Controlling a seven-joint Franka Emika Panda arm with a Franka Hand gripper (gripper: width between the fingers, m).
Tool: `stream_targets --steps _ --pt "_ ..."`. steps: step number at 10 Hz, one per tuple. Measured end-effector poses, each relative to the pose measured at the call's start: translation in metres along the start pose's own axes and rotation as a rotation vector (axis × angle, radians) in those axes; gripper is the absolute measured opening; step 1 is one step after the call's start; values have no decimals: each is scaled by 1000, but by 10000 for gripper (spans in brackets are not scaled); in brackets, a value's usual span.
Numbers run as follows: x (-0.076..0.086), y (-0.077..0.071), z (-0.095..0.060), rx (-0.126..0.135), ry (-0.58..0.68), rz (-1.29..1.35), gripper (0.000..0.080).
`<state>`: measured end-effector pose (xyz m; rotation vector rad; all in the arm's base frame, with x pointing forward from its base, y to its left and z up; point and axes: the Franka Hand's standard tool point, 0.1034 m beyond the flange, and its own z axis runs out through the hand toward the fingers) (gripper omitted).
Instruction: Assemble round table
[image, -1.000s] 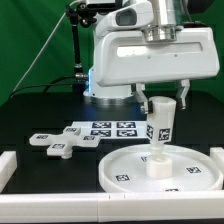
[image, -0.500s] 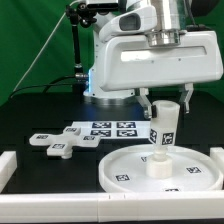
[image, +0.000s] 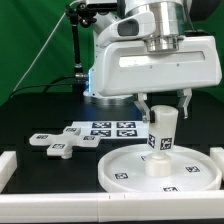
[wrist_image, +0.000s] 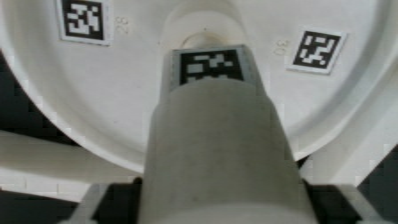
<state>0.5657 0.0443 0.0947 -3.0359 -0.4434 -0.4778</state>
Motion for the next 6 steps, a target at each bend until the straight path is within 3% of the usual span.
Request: stream_targets --steps 3,6 --pt "-8 -1 4 -2 -5 0 409" --pt "-17 9 6 -31 32 9 409"
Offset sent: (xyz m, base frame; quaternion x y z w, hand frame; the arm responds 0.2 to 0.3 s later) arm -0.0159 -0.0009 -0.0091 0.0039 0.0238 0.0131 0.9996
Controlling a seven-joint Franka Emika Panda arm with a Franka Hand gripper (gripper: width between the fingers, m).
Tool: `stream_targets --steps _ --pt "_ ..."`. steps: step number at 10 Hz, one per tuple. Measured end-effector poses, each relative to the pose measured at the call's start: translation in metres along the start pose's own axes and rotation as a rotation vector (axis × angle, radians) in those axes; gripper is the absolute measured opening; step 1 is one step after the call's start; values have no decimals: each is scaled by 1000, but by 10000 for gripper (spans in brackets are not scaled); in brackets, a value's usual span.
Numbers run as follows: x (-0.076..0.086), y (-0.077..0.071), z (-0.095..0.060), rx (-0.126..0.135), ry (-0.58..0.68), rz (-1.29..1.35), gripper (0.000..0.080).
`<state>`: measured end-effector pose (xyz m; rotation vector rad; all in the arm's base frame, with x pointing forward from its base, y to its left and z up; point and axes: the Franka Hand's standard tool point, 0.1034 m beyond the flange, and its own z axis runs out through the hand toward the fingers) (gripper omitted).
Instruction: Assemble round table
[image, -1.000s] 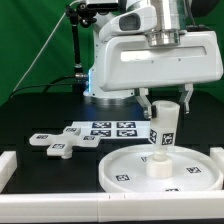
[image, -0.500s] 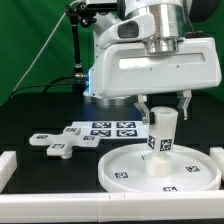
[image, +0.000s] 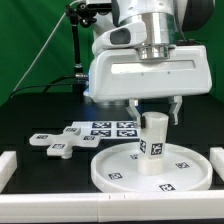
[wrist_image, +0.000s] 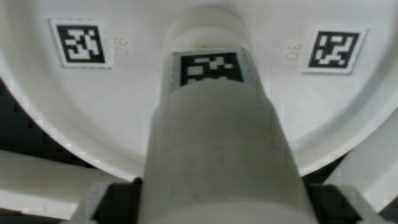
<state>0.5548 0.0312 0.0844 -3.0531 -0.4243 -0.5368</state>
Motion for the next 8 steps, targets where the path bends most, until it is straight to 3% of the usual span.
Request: stream_targets --steps 2,4,5,6,7,8 --pt "-1 4 -1 -20 36 3 409" --pt "-1 4 -1 -20 36 3 409" --pt "-1 4 -1 -20 35 3 482" --pt "-1 4 -1 -19 34 3 482" --pt "-1 5 -2 -17 28 5 617" --pt "-1 8 -4 -18 25 7 641"
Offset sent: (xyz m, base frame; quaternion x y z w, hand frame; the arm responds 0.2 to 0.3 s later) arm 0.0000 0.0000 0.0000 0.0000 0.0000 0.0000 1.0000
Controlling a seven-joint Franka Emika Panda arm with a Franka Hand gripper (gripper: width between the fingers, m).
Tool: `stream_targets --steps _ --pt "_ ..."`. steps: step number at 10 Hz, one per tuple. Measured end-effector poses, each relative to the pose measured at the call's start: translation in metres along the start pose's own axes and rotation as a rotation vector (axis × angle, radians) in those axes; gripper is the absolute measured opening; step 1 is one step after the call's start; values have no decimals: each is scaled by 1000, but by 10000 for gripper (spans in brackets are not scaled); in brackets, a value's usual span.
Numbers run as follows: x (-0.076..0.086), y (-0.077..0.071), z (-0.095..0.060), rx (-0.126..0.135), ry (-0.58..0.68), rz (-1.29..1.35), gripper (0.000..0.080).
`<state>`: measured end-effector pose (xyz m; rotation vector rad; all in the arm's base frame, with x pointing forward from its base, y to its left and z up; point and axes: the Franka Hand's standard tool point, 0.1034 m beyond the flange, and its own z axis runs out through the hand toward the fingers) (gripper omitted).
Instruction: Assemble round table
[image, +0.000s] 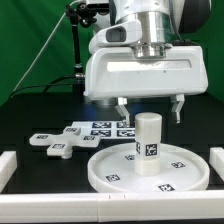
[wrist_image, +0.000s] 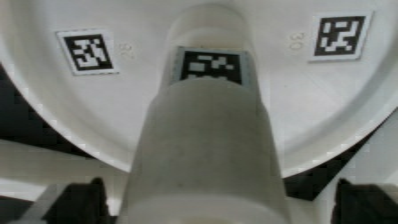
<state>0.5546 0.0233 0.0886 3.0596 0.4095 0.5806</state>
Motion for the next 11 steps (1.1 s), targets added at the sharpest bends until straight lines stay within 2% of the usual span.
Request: stream_targets --steps 4,9,11 --pt "1 10 -9 3 -19 8 649" --pt "1 7 -9 18 -46 11 649" --pt "-5 0 -5 70 -160 30 649"
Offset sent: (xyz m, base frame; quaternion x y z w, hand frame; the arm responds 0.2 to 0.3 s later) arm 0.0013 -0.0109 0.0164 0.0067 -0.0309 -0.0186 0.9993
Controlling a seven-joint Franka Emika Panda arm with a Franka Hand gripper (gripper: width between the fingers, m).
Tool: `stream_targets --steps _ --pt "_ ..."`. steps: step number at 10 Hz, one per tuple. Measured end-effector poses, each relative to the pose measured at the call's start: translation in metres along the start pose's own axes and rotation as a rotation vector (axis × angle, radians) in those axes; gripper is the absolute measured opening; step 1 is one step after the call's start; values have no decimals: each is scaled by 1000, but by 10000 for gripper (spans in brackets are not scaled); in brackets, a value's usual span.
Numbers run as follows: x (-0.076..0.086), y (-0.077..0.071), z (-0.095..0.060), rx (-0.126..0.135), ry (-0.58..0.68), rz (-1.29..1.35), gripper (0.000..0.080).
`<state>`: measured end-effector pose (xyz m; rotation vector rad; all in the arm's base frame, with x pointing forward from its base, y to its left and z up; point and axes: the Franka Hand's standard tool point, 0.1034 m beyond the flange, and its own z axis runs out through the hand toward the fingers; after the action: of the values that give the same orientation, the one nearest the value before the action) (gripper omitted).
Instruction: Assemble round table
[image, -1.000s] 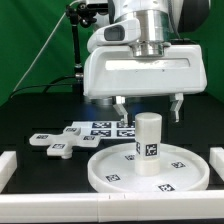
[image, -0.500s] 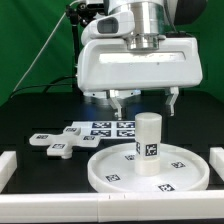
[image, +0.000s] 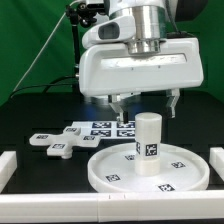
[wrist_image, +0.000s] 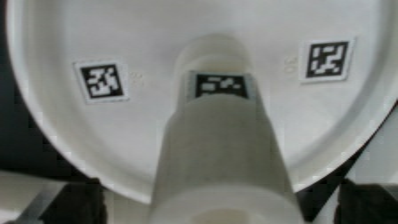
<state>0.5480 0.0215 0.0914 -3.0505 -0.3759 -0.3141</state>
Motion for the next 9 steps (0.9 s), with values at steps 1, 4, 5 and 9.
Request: stream_targets --steps 1,4,5,9 --pt "1 -4 0 20 -65 -2 649" --pt "3 -5 2 73 -252 -16 649" --pt "8 -3 5 70 -239 -23 649" --pt "4 6 10 67 -233 -87 649"
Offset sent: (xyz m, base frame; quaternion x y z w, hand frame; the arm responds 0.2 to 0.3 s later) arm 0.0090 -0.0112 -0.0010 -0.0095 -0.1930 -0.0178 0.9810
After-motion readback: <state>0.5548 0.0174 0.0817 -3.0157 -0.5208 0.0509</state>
